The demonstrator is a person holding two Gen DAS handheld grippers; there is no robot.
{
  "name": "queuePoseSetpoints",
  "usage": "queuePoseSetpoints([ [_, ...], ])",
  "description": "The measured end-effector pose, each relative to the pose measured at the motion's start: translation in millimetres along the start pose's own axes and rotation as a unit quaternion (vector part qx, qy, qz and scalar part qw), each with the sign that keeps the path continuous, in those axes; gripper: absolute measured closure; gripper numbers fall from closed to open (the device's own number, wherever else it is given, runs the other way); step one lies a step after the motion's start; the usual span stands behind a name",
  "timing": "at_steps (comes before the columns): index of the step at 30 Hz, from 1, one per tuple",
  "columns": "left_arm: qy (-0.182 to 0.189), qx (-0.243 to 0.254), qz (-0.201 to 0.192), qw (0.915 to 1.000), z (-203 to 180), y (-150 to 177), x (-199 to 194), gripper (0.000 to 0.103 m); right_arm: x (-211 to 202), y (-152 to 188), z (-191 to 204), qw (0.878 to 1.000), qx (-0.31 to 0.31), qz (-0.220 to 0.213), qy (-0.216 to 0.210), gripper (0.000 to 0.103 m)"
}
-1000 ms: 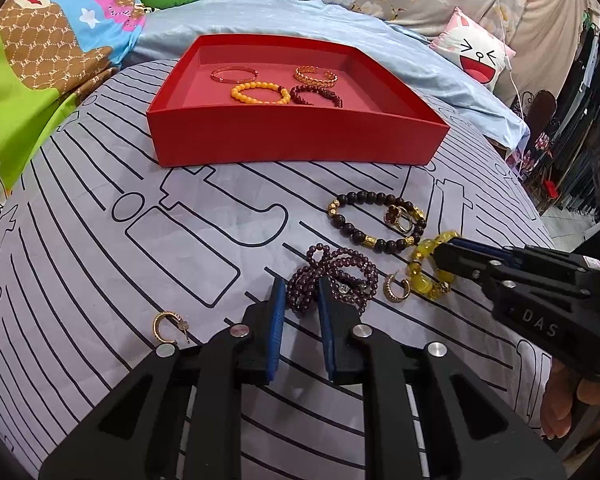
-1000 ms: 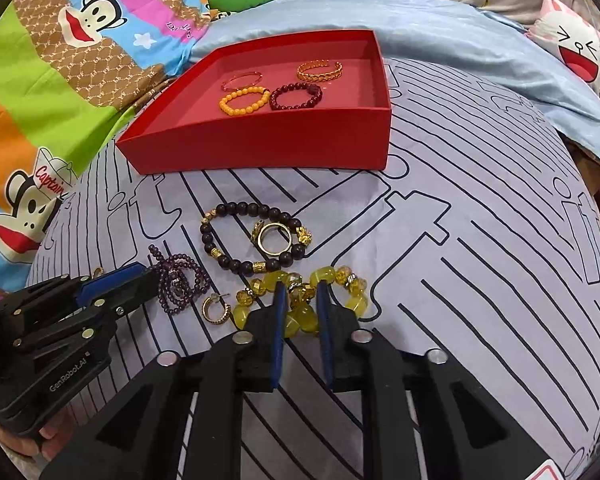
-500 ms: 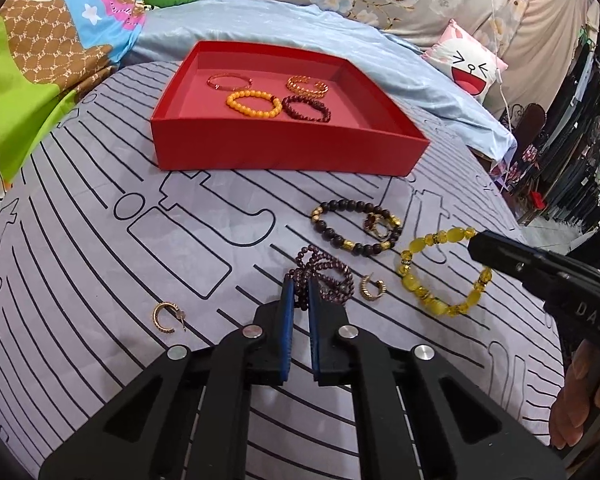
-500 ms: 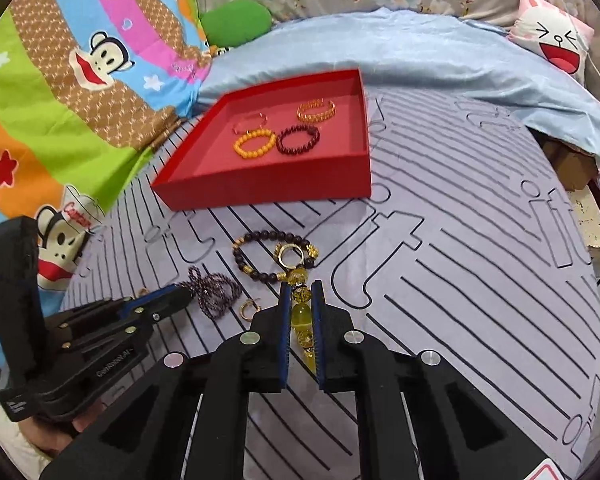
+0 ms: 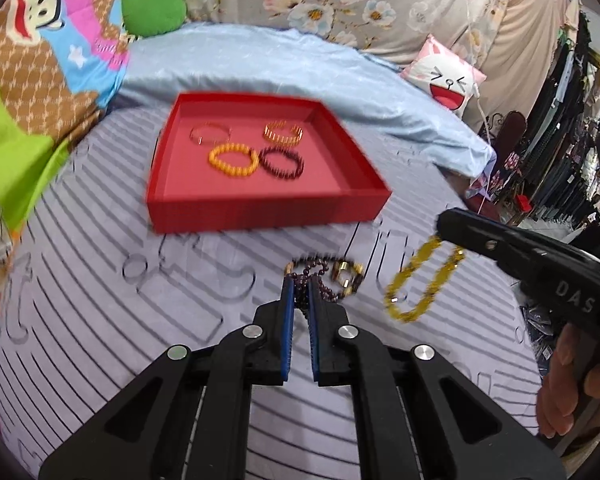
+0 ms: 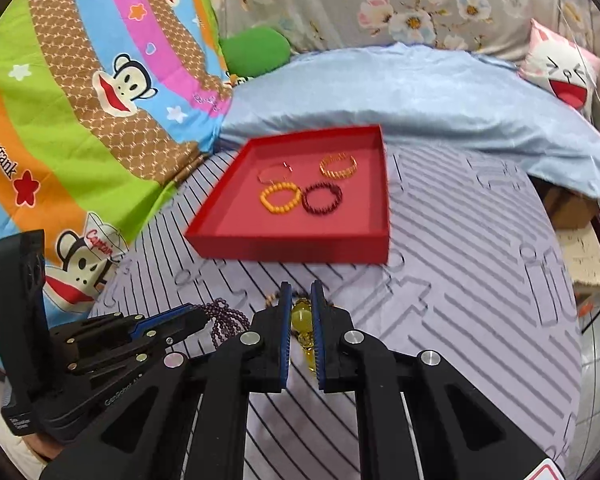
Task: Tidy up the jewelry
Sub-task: 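Carry both bracelets over the red tray and open both tools to drop them, then withdraw both tools from the tray toward the black bead bracelet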
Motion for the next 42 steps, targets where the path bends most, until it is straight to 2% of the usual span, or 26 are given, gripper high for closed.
queuePoseSetpoints([
  [9,0.003,0.036,-0.048,0.9982,-0.6,-67.5,-5.1,0.096,9.3,-64.3,22.9,0.999,-0.015,-0.044,-0.012,0.093],
  [13,-0.003,0.039,-0.059,0.9975,6.7,-89.6,1.8,0.096,25.4,-84.9,28.1,0.999,-0.009,-0.044,-0.022,0.093],
  [17,-0.006,0.025,-0.055,0.9981,23.6,-103.9,17.6,0.096,54.1,-96.1,31.3,0.999,0.009,-0.023,-0.046,0.093],
  [22,-0.013,-0.011,-0.025,0.9995,56.1,-102.4,49.8,0.096,101.6,-87.6,30.8,0.997,0.030,0.029,-0.060,0.093],
  [26,-0.026,-0.026,-0.004,0.9993,75.0,-90.8,68.5,0.096,133.2,-70.3,23.2,0.997,0.031,0.063,-0.037,0.093],
  [34,-0.054,-0.025,0.004,0.9982,90.3,-78.2,83.5,0.096,150.3,-56.4,2.7,0.996,0.041,0.074,-0.008,0.093],
  [36,-0.063,-0.026,-0.003,0.9977,91.1,-77.5,81.9,0.088,144.5,-56.3,1.8,0.998,0.036,0.058,0.006,0.091],
  [38,-0.072,-0.030,-0.019,0.9968,91.0,-77.0,75.0,0.063,138.3,-57.0,0.6,0.998,0.036,0.047,0.012,0.079],
  [39,-0.075,-0.030,-0.026,0.9964,91.9,-78.4,72.0,0.059,134.6,-57.7,0.2,0.998,0.038,0.042,0.013,0.073],
  [42,-0.083,-0.027,-0.036,0.9956,89.6,-78.6,62.9,0.056,123.1,-58.3,-0.4,0.999,0.039,0.031,0.015,0.072],
])
Point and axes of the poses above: each gripper's, at about its wrist camera, not at the fingertips, and x roughly the way its jaws point, z to its left, y to its underside, the point moved 1 cm from there along x, roughly the way its jaws point, and after that the axes turned 12 degrees about y, right-handed, at the moved point
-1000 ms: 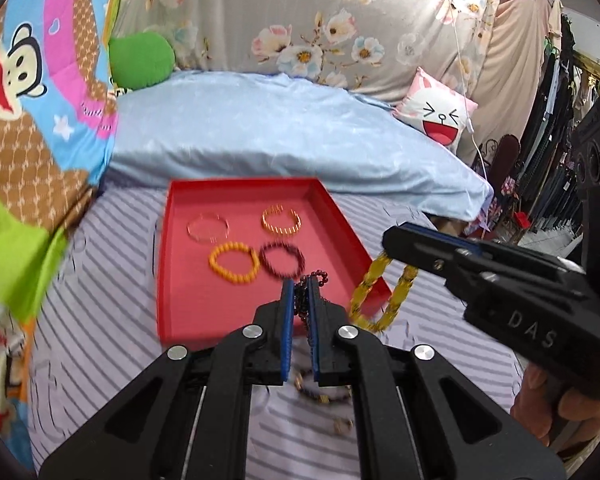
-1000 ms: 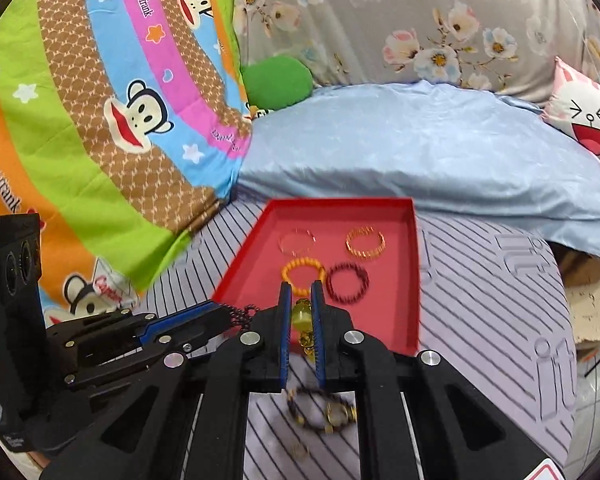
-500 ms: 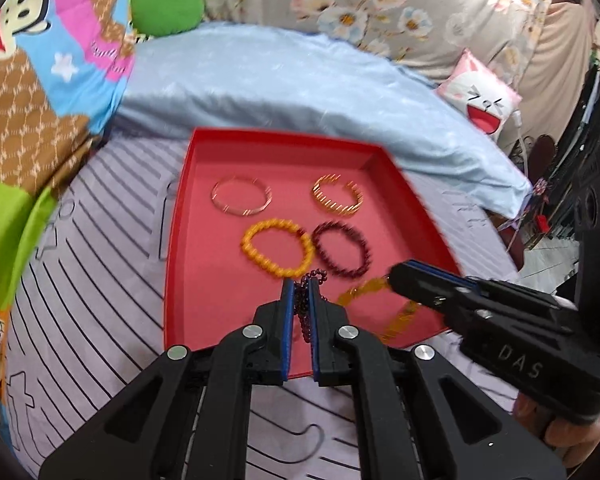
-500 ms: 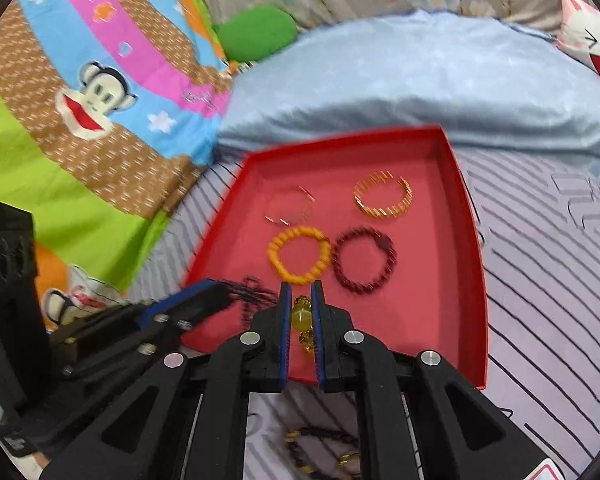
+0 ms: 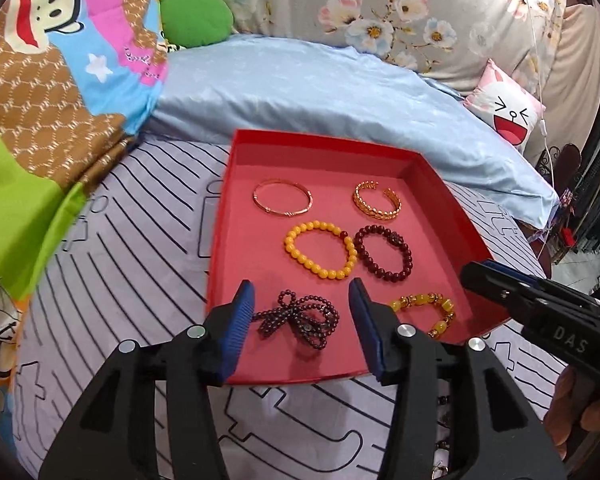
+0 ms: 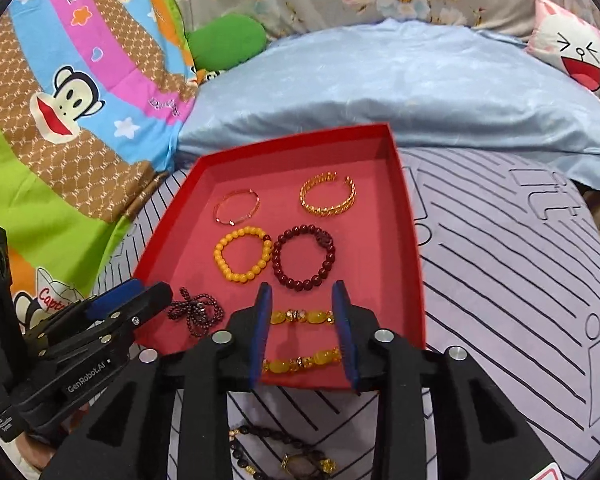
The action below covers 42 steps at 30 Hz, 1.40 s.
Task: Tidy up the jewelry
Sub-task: 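Withdraw both tools from the tray toward the black bead bracelet, then grasp the black bead bracelet with gold charms with the right tool and lift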
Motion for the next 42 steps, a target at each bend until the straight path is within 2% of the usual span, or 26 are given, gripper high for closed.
queuePoseSetpoints([
  [9,-0.010,0.001,-0.006,0.9999,-5.7,16.0,-30.1,0.056,-32.8,25.5,2.0,1.000,-0.014,-0.009,0.007,0.069],
  [20,-0.011,0.003,0.006,0.9999,-22.8,62.0,-57.6,0.056,-57.0,77.1,-3.2,1.000,-0.021,0.009,0.014,0.069],
  [31,-0.025,-0.024,0.024,0.9991,-12.6,109.6,-74.5,0.056,-69.9,130.9,-12.5,0.999,-0.024,0.035,0.027,0.069],
  [37,-0.029,-0.027,0.032,0.9987,-13.3,127.3,-79.4,0.056,-70.5,145.0,-15.2,0.999,-0.015,0.044,0.028,0.069],
  [42,-0.028,-0.026,0.038,0.9985,-14.0,134.0,-80.3,0.056,-66.4,140.4,-11.3,0.999,-0.017,0.040,0.032,0.069],
])
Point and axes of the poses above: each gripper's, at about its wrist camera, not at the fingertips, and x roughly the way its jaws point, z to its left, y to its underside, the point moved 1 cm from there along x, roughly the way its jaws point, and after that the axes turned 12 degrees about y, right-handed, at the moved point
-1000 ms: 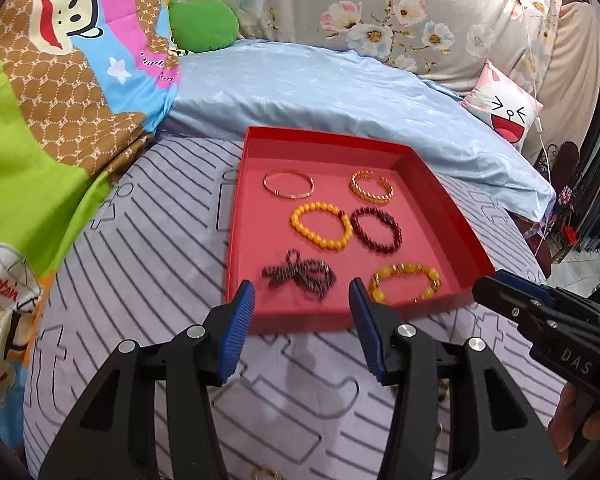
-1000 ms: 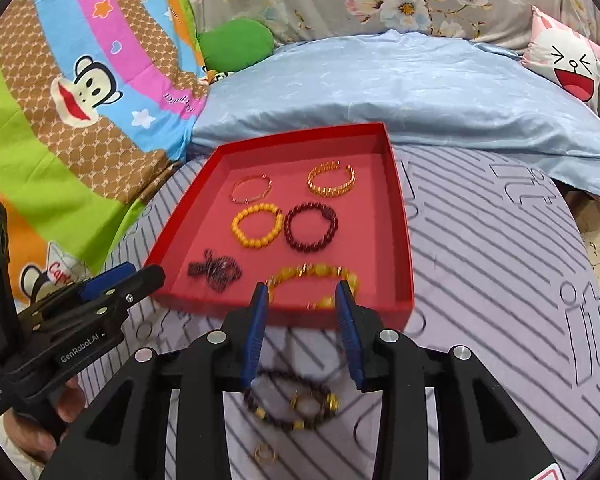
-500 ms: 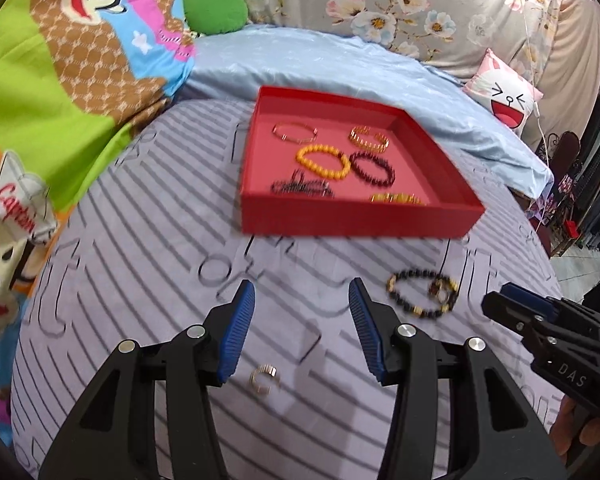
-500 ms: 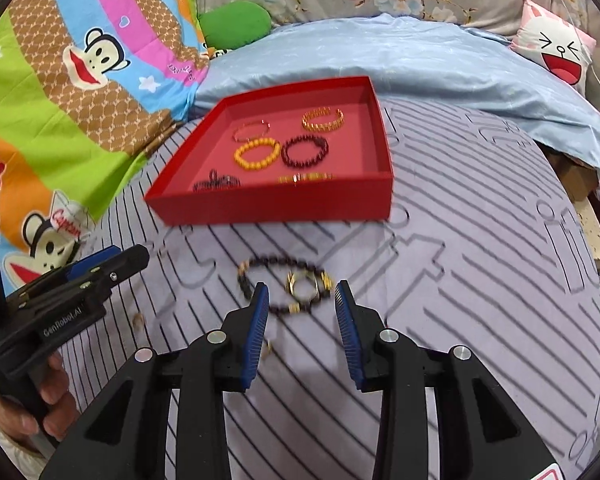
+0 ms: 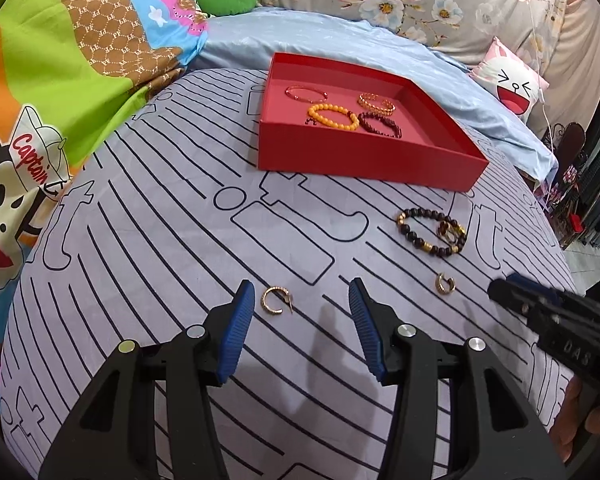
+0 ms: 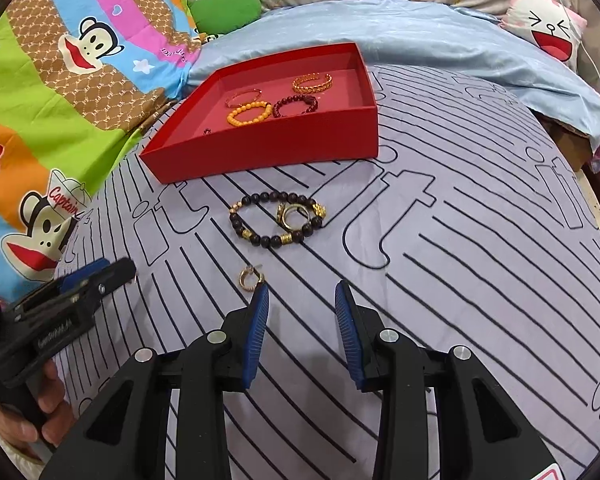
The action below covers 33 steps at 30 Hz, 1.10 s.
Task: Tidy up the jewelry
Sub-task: 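Grasp the black bead bracelet with gold charms with the right tool and lift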
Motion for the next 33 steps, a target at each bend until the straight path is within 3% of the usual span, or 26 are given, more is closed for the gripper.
queuePoseSetpoints([
  [11,-0.001,0.000,0.000,1.0000,4.1,-2.0,-2.2,0.056,30.0,-33.9,13.5,1.000,0.000,-0.001,0.014,0.069],
  [33,-0.001,0.000,0.005,1.0000,4.0,3.2,-2.2,0.056,43.2,-28.6,7.7,0.999,0.016,0.009,0.028,0.070],
])
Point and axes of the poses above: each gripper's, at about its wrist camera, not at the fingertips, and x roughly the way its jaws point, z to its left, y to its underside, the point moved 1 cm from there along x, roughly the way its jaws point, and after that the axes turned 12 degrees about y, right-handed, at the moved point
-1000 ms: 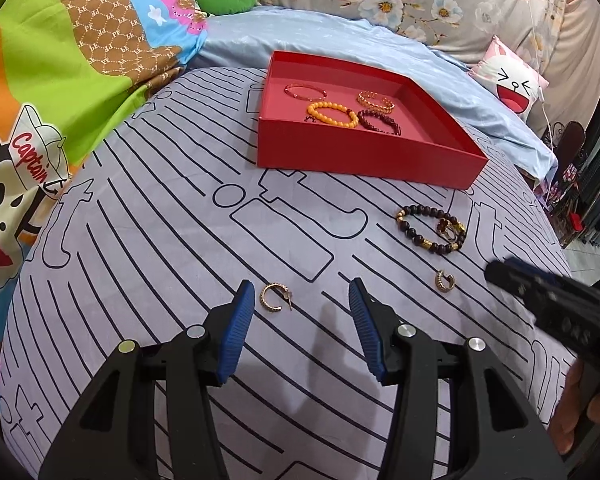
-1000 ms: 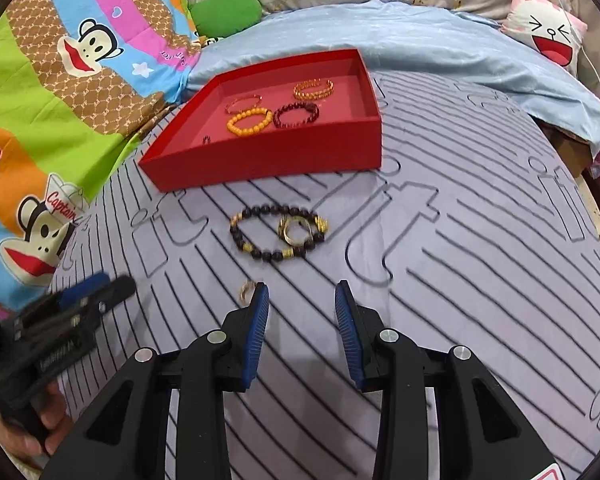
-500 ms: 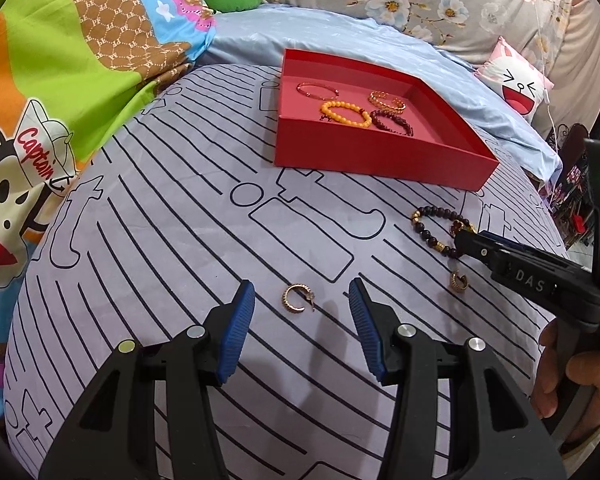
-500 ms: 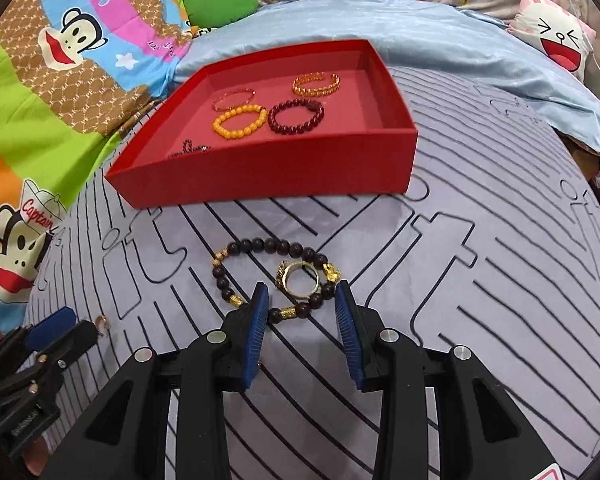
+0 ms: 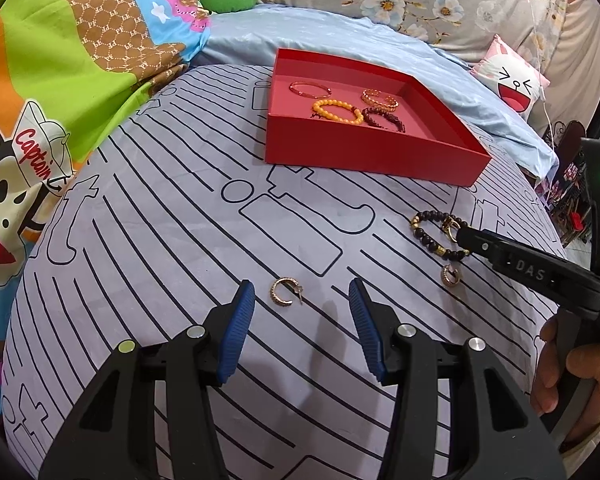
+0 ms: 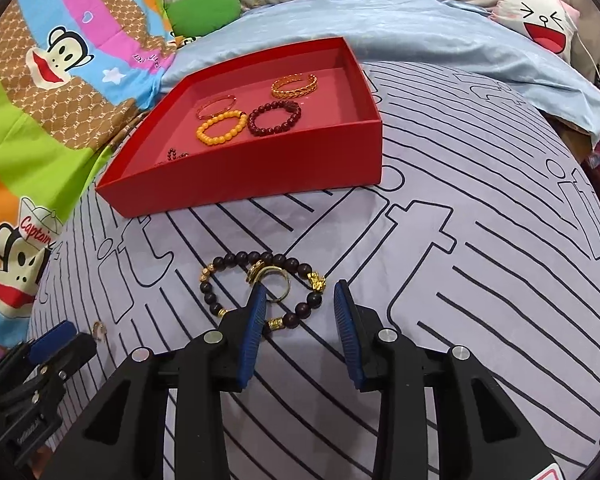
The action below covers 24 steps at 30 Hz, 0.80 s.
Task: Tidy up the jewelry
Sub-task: 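Grasp the black bead bracelet with gold charms with the right tool and lift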
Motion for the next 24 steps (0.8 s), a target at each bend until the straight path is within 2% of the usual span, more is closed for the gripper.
queuePoseSetpoints([
  [4,0.000,0.001,0.000,1.0000,-1.5,0.7,-1.4,0.056,-3.9,8.8,-1.3,1.000,-0.013,-0.003,0.009,0.079],
  [6,0.000,-0.001,0.001,1.0000,-1.1,1.2,-1.1,0.056,-6.3,14.4,-8.2,1.000,-0.010,-0.002,0.010,0.090],
  [9,0.000,-0.003,0.004,1.0000,-1.0,2.5,-0.4,0.056,-9.0,20.0,-19.1,1.000,0.004,0.004,-0.002,0.095],
  [13,0.003,-0.002,0.006,1.0000,-3.1,4.6,0.0,0.056,-13.5,25.1,-24.7,1.000,0.014,0.011,-0.012,0.096],
  [16,0.005,-0.002,0.004,1.0000,-3.4,5.4,-2.2,0.056,-20.9,30.9,-30.5,0.998,0.036,0.015,-0.044,0.096],
  [24,0.008,-0.009,0.006,0.9999,-2.3,10.1,-6.4,0.056,-61.7,25.9,-33.2,0.993,0.055,-0.015,-0.101,0.096],
])
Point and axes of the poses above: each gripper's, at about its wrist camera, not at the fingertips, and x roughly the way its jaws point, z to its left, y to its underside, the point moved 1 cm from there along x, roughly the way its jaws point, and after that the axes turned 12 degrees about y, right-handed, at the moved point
